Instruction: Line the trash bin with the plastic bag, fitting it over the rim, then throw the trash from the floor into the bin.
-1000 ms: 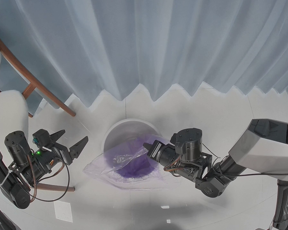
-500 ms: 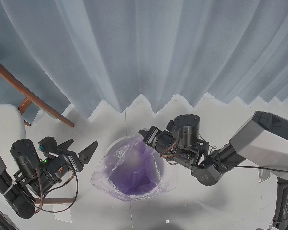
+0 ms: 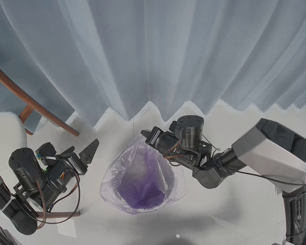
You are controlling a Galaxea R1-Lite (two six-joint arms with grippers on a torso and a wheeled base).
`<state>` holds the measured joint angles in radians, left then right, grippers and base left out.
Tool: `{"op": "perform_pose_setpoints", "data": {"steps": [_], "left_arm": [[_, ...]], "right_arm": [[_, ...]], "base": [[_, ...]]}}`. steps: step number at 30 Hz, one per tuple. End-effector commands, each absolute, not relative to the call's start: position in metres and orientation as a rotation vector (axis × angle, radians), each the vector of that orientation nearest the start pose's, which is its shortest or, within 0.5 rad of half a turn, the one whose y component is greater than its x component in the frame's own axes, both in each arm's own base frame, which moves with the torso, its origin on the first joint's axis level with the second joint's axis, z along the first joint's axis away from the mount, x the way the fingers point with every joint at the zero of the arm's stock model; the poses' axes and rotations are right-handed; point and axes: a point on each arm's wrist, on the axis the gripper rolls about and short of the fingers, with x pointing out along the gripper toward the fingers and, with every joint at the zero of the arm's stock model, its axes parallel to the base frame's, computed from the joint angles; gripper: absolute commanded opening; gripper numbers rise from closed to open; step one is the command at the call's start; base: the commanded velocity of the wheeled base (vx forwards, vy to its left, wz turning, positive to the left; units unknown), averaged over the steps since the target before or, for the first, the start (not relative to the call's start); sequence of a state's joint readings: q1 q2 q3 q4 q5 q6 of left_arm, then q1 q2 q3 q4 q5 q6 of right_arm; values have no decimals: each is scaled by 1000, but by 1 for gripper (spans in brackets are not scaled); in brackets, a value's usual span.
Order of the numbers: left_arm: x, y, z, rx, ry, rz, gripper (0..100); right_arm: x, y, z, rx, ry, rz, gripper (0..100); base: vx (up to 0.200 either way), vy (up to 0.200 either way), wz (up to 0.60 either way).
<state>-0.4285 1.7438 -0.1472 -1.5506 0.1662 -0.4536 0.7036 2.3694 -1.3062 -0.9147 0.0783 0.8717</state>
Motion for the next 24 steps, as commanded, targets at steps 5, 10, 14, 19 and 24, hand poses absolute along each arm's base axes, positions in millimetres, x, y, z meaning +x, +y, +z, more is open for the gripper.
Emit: {"op": "perform_pose_setpoints", "data": {"steps": [5, 10, 14, 19, 24], "left_arm": [[219, -97, 160, -606, -95, -292, 100], [234, -97, 179, -721, -165, -299, 100], [236, -109, 184, -759, -97, -387, 100], [237, -121, 167, -560, 139, -533, 100], [242, -123, 151, -206, 249, -562, 100]], "right_arm": [[372, 304, 72, 779, 480, 649, 0], [371, 304, 71, 775, 508, 672, 0], [372, 305, 73, 775, 502, 675, 100], [375, 307, 94, 803, 425, 679, 100], [370, 304, 121, 811, 404, 675, 100]], "base": [[0, 0, 0], [0, 0, 0], [0, 0, 0], [0, 0, 0], [0, 0, 0]]}}
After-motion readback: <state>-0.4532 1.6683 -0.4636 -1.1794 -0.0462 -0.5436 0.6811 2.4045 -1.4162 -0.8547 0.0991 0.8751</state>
